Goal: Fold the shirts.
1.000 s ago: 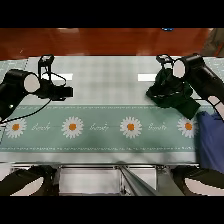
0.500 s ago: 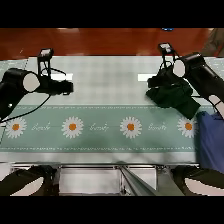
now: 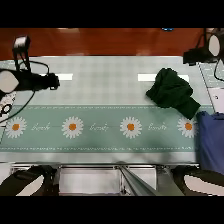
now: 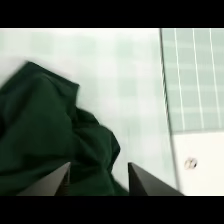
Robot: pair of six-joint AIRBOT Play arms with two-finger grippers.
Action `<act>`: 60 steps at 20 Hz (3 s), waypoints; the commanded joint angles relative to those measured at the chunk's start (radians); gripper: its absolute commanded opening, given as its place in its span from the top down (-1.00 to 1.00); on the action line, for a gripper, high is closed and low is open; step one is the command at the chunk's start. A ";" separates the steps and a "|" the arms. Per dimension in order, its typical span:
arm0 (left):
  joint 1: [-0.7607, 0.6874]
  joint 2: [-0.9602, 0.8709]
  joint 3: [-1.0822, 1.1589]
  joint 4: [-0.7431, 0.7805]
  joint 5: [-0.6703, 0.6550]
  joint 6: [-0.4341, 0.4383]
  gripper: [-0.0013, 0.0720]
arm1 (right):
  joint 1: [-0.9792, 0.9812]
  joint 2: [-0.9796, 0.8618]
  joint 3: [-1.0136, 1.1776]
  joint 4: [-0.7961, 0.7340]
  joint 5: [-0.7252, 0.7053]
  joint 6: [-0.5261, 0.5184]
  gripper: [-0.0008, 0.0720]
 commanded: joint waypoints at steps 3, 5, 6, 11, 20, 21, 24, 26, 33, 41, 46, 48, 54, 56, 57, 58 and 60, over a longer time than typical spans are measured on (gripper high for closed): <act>0.005 0.066 -0.262 -0.165 0.040 -0.005 -0.42 | -0.227 -0.092 -0.142 0.410 0.012 -0.063 -0.17; 0.005 0.066 -0.283 -0.199 0.067 -0.005 -0.42 | -0.237 -0.126 -0.198 0.421 0.005 -0.066 -0.17; 0.003 0.066 -0.283 -0.210 0.087 -0.005 -0.42 | -0.236 -0.148 -0.212 0.423 0.005 -0.066 -0.17; 0.003 0.066 -0.283 -0.279 0.156 -0.004 -0.42 | -0.215 -0.259 -0.215 0.613 -0.039 -0.117 -0.15; 0.025 0.097 -0.247 -0.222 0.122 0.069 -0.42 | -0.120 -0.198 -0.091 0.660 -0.034 -0.249 0.91; 0.052 0.127 -0.225 -0.195 0.121 0.066 -0.42 | -0.120 -0.159 -0.033 0.657 -0.020 -0.254 0.91; 0.141 0.229 -0.170 -0.197 0.121 0.066 -0.42 | -0.120 -0.026 0.162 0.665 -0.031 -0.261 0.91; 0.159 0.298 -0.163 -0.199 0.115 0.066 -0.42 | -0.120 0.040 0.289 0.664 -0.050 -0.265 0.91; 0.126 0.393 -0.167 -0.228 -0.023 0.067 -0.42 | -0.120 0.154 0.584 0.855 -0.090 -0.311 0.91; 0.026 0.391 -0.168 -0.235 -0.021 0.065 -0.42 | -0.120 0.304 0.584 1.179 -0.280 -0.439 0.91; 0.024 0.390 -0.194 -0.246 -0.008 0.055 -0.42 | -0.061 0.305 0.584 1.346 -0.286 -0.505 0.91; 0.024 0.390 -0.225 -0.252 0.001 0.055 -0.42 | 0.051 0.291 0.584 1.300 -0.285 -0.508 0.91; 0.024 0.390 -0.310 -0.269 0.027 0.039 -0.42 | 0.430 0.172 0.584 1.093 -0.311 -0.506 0.91; 0.024 0.390 -0.312 -0.269 0.027 0.039 -0.42 | 0.494 0.135 0.584 1.071 -0.318 -0.506 0.91; 0.024 0.390 -0.312 -0.269 0.027 0.039 -0.42 | 0.510 0.123 0.584 1.070 -0.318 -0.507 0.91; 0.024 0.390 -0.312 -0.269 0.027 0.039 -0.42 | 0.513 0.114 0.584 1.070 -0.318 -0.507 0.91; 0.024 0.390 -0.312 -0.269 0.028 0.039 -0.42 | 0.512 0.109 0.583 1.042 -0.312 -0.504 0.91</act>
